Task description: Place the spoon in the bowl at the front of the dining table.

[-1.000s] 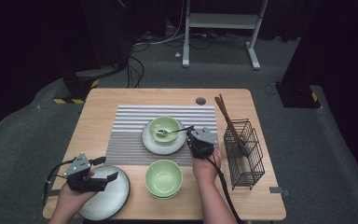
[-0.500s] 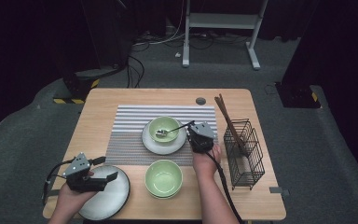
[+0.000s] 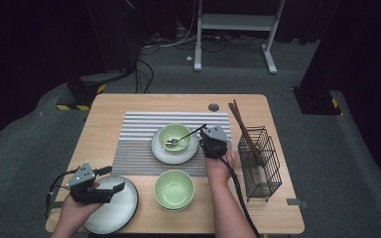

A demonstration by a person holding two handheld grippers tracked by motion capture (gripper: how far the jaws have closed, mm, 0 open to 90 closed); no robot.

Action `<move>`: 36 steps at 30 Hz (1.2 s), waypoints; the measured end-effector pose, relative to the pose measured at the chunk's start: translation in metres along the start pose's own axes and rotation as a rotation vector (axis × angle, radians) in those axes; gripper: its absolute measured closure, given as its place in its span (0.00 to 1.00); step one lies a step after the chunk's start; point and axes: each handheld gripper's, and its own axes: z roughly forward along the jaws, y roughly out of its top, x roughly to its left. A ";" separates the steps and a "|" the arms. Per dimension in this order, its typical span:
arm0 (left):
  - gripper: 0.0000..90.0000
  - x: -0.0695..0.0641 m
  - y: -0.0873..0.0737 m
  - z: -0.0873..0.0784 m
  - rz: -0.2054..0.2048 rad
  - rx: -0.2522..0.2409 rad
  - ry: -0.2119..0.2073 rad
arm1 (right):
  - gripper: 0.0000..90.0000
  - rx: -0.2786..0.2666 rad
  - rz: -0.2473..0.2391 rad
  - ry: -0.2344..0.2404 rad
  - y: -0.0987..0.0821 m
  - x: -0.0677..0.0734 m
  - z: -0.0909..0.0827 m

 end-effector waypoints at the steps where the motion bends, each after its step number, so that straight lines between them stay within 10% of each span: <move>1: 0.20 0.000 0.000 0.000 -0.004 -0.004 0.000 | 0.88 -0.005 0.000 0.005 0.000 0.001 -0.002; 36: 0.20 -0.004 -0.002 0.004 0.000 0.002 0.000 | 0.62 -0.041 -0.004 0.143 -0.012 0.030 -0.068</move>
